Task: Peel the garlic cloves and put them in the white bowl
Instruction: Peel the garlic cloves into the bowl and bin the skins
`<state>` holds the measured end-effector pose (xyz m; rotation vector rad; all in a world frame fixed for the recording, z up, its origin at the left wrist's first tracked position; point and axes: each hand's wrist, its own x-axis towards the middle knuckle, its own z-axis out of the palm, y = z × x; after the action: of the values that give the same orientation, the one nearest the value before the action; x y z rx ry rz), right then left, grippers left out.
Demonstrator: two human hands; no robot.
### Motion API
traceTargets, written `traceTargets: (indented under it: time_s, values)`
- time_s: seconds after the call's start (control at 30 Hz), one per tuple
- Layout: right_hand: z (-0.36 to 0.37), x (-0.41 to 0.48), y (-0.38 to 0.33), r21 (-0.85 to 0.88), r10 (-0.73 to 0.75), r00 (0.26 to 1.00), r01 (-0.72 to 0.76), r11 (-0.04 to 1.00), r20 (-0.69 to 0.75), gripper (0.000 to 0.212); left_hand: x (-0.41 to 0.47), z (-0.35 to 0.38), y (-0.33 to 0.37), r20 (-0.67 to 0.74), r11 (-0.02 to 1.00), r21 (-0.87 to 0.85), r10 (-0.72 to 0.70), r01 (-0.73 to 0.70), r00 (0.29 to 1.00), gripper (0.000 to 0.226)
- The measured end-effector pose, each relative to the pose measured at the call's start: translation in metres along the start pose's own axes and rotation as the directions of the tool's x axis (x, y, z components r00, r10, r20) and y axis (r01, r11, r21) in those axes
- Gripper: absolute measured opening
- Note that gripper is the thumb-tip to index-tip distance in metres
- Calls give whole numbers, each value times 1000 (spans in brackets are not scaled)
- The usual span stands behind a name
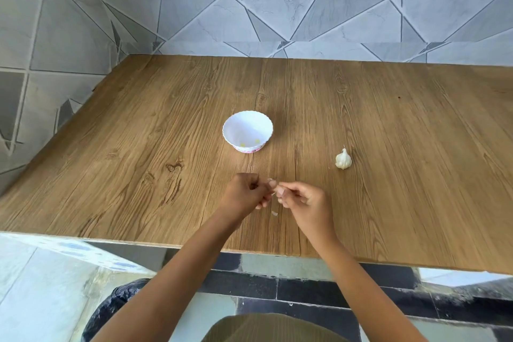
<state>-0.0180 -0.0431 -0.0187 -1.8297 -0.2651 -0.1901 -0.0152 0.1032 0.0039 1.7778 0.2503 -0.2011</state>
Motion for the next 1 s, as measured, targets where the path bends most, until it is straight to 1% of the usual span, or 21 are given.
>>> traceTargets:
  time_s: [0.03,0.07,0.1,0.13,0.23,0.3,0.33,0.4,0.5,0.53,0.6,0.63,0.7,0.8,0.87,0.93,1.0]
  values:
    - [-2,1,-4,144,150,988,-154,977,35,10,0,0,0,-2,1000,-1,12,-12,1000,23]
    - [-3,3,-8,252,281,957,-291,923,76,8,0,0,-1,-6,1000,4,29,-29,1000,20]
    - [-5,4,-12,334,387,914,-405,851,122,7,1,0,-1,-12,998,13,55,-55,998,16]
    - [-6,7,-14,390,462,871,-490,780,169,7,1,0,-1,-18,996,24,92,-91,996,12]
    - [-9,14,-18,461,577,768,-633,622,276,8,2,-1,2,-6,981,28,191,-191,982,3]
    - [-12,18,-18,503,615,716,-684,528,330,7,2,-2,5,36,982,-46,183,-182,982,2]
    - [-13,19,-18,509,617,704,-696,506,350,10,2,-3,6,64,983,-95,164,-157,984,4]
    - [-15,21,-18,495,600,699,-707,505,388,16,2,-5,9,122,976,-202,105,-79,987,9]
    - [-17,22,-17,490,542,726,-687,537,423,16,3,-11,12,213,920,-373,-41,120,976,11]
    - [-18,21,-16,470,519,741,-672,572,426,16,3,-13,14,234,903,-394,-81,171,969,10]
    - [-18,18,-14,407,478,775,-627,664,413,16,4,-16,17,247,907,-360,-132,217,960,7]
    - [-17,17,-12,382,466,789,-606,698,401,16,4,-17,18,246,919,-326,-145,223,958,6]
    - [-16,15,-10,370,441,813,-571,733,380,15,5,-18,21,240,937,-257,-173,235,955,11]
    - [-16,15,-11,384,399,844,-522,761,358,17,6,-18,24,247,943,-203,-213,266,945,12]
    - [-17,16,-11,398,388,853,-510,763,350,18,7,-17,23,258,945,-205,-199,255,946,10]
    - [-16,16,-11,388,401,854,-511,767,332,18,6,-14,20,232,964,-196,-130,177,964,9]
    - [-16,16,-11,377,446,848,-527,762,286,15,4,-11,18,152,990,-126,-43,62,987,9]
